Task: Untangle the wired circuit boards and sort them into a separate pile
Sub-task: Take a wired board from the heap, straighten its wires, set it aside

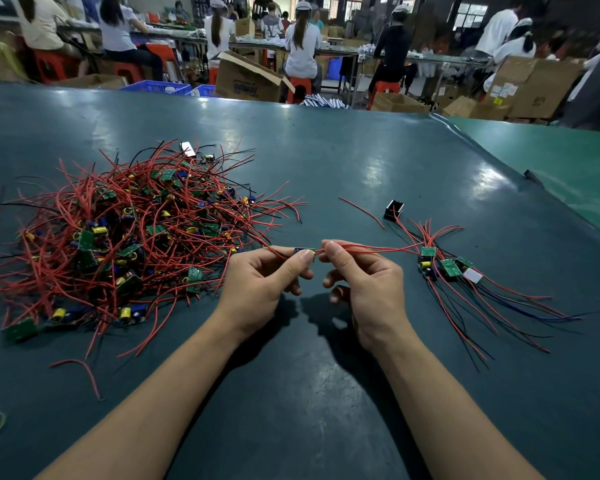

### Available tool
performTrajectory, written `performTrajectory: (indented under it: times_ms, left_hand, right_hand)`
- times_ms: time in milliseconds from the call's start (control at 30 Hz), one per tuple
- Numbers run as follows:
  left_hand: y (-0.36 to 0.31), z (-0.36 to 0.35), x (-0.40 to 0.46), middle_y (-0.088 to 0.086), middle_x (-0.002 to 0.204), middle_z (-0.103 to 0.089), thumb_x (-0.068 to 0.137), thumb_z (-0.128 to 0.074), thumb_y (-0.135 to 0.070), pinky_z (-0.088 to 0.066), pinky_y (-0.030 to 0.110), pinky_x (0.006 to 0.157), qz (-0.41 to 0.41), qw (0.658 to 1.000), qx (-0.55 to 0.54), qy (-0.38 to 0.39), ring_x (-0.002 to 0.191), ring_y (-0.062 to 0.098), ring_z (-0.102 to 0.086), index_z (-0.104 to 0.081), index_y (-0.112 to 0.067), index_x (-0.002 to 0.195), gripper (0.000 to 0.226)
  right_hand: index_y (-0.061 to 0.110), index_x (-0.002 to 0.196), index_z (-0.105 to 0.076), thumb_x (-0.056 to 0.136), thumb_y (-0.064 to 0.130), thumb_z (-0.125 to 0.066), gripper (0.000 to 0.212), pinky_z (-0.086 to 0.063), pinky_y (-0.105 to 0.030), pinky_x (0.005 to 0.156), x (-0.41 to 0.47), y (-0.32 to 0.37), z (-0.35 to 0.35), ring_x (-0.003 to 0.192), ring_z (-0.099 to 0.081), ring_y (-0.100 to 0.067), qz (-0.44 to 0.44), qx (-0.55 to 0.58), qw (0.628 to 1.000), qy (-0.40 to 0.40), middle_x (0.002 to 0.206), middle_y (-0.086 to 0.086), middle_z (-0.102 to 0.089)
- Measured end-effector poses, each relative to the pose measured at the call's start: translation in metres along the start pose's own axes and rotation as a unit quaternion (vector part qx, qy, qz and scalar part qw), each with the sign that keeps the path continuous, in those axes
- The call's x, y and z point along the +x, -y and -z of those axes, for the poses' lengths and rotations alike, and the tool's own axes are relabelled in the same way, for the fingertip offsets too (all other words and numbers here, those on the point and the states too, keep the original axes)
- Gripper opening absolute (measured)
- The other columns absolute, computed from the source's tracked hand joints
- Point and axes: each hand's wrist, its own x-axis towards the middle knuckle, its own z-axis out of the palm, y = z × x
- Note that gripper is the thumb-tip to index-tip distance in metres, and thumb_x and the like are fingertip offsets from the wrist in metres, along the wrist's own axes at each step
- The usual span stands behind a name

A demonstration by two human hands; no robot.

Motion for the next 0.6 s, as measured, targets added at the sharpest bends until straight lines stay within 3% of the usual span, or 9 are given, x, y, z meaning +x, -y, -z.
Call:
performTrajectory:
  times_ms: [233,500,600]
  left_hand:
    - [-0.002,0.003,0.000,0.006,0.063,-0.069,0.075,-0.070,-0.028,-0.044,0.020,0.053,0.035,0.999,-0.024,-0.008,0.046,0.013,-0.049,-0.073,-0.007,0.073,0.022]
    - [-0.002,0.007,0.002,0.008,0.065,-0.068,0.073,-0.072,-0.032,-0.041,0.017,0.052,0.053,0.996,-0.060,-0.025,0.048,0.011,-0.046,-0.073,-0.011,0.063,0.024]
    - [-0.004,0.008,0.004,0.006,0.062,-0.066,0.075,-0.073,-0.029,-0.039,0.017,0.052,0.070,0.991,-0.094,-0.071,0.048,0.011,-0.044,-0.073,-0.012,0.062,0.022]
  right_hand:
    - [0.012,0.078,-0.075,0.087,0.014,-0.072,0.009,-0.036,-0.019,0.037,0.003,-0.002,-0.001,0.046,-0.052,-0.010,0.006,0.004,0.999,-0.050,0.071,-0.002,-0.071]
    - [0.011,0.069,-0.070,0.089,0.014,-0.070,0.021,-0.033,-0.018,0.036,0.016,0.003,0.012,0.044,-0.046,-0.007,0.020,0.043,0.980,-0.191,0.064,0.001,-0.067]
    - [0.011,0.069,-0.065,0.089,0.010,-0.069,0.020,-0.032,-0.016,0.035,0.020,0.007,0.022,0.042,-0.044,-0.005,-0.004,0.110,0.958,-0.265,0.062,0.000,-0.066]
